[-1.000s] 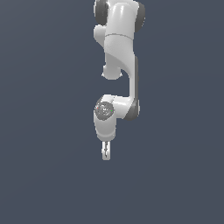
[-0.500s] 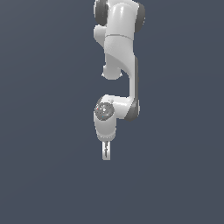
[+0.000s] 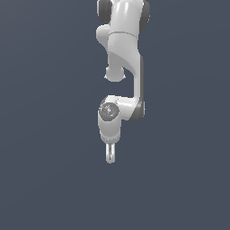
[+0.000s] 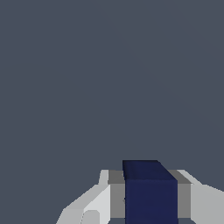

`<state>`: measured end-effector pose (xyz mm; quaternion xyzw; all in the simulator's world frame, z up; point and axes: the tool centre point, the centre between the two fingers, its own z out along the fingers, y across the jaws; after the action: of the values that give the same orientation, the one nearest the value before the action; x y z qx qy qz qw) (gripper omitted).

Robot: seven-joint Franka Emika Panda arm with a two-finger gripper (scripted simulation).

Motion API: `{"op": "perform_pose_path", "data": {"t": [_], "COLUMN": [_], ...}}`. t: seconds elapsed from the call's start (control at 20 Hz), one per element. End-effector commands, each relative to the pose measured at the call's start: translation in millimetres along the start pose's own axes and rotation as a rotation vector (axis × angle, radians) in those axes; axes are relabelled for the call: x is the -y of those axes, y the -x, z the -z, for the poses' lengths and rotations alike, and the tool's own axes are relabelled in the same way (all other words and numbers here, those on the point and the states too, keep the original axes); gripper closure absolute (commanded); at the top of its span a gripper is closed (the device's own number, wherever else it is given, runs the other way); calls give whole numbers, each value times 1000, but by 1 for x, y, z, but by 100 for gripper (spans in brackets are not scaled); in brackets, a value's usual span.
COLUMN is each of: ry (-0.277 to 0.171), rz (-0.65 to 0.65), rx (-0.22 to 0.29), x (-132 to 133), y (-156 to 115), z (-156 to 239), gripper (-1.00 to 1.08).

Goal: Pick up the object and move it to a goal position.

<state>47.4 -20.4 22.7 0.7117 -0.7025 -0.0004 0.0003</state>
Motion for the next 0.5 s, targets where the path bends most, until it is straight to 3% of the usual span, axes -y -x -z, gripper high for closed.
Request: {"op": "perform_pose_path", "data": {"t": [0.0, 0.45], "ry": [-1, -1], "rz": [1, 0], "rx": [0, 2], "x": [-2, -19], "y": [6, 44], "z": [9, 66], "gripper": [108, 108]}}
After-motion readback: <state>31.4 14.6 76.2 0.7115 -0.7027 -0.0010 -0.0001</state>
